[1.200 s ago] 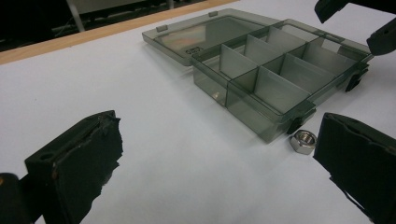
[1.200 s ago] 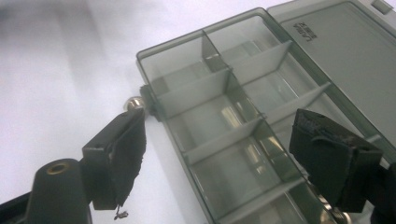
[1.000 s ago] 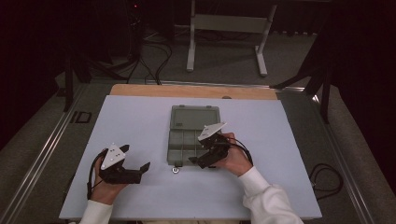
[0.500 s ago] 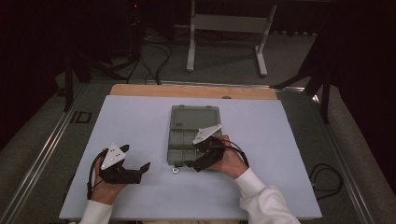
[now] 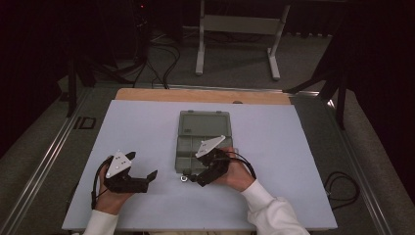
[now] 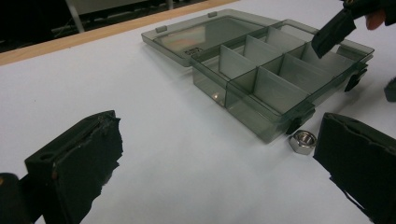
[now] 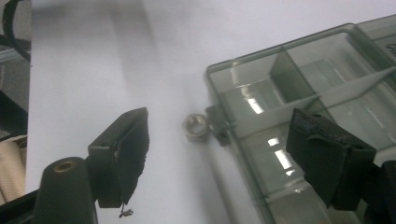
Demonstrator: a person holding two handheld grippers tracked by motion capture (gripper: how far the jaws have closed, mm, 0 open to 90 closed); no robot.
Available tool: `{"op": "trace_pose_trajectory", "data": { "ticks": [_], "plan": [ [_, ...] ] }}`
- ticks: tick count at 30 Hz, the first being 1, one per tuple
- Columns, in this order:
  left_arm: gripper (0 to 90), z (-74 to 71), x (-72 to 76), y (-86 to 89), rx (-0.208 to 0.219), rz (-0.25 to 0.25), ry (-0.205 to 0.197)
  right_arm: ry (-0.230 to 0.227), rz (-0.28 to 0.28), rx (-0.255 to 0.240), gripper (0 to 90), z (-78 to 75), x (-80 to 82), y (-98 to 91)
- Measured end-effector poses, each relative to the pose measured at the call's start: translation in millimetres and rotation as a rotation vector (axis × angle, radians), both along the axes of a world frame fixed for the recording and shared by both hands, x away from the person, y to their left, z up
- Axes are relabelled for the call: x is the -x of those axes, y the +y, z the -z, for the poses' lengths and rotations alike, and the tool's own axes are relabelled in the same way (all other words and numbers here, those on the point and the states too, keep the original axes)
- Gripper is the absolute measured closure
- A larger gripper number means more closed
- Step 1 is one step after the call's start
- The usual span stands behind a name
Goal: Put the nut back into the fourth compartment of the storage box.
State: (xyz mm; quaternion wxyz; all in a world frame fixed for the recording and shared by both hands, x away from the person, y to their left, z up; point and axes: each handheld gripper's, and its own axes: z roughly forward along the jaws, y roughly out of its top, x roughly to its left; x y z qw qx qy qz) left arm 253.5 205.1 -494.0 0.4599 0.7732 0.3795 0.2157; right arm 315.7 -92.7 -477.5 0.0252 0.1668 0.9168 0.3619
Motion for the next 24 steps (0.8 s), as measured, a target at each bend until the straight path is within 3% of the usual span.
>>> {"op": "trace_pose_trajectory", "data": {
  "ticks": [12, 24],
  "plan": [
    [1.4, -0.2, 0.0, 0.1, -0.002, 0.001, -0.001, 0.006, -0.065, -0.007, 23.0, 4.7, 13.5, 15.1],
    [1.4, -0.4, 0.2, 0.3, -0.002, 0.001, -0.002, -0.005, -0.133, 0.016, 21.6, 11.7, 29.7, 27.3]
  ]
}}
